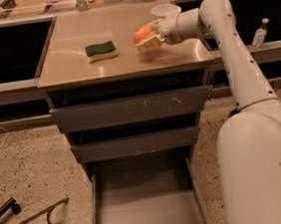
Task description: Pick orange from bottom drawer and place on counter
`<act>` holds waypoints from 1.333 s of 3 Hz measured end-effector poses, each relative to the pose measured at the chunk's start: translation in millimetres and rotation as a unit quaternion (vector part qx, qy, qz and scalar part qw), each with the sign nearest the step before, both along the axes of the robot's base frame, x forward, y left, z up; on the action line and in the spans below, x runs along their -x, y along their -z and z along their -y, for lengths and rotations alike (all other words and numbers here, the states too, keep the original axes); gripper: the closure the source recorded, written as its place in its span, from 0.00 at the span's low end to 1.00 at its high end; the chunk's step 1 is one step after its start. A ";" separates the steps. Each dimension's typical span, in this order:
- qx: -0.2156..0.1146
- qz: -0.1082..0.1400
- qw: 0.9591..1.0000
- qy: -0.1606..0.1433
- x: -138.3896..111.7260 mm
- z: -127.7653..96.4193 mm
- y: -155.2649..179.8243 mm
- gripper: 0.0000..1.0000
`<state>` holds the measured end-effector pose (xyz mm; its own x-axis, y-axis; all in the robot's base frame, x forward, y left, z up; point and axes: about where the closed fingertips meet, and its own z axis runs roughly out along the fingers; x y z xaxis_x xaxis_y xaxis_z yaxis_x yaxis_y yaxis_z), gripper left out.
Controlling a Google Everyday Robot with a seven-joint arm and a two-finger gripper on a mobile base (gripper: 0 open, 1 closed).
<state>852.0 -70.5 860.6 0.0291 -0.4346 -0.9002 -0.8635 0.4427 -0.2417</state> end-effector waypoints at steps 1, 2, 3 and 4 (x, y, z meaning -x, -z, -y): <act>0.063 -0.011 0.998 0.015 -9.1 29.0 16.5 1.00; 0.081 -0.034 0.996 0.024 -6.5 52.1 30.9 1.00; 0.083 -0.034 0.996 0.023 -6.1 52.6 31.2 1.00; 0.083 -0.034 0.996 0.023 -6.1 52.6 31.2 0.82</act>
Offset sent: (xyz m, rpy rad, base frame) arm 0.0291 -0.0984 -0.0313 -0.1959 0.1218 -0.0711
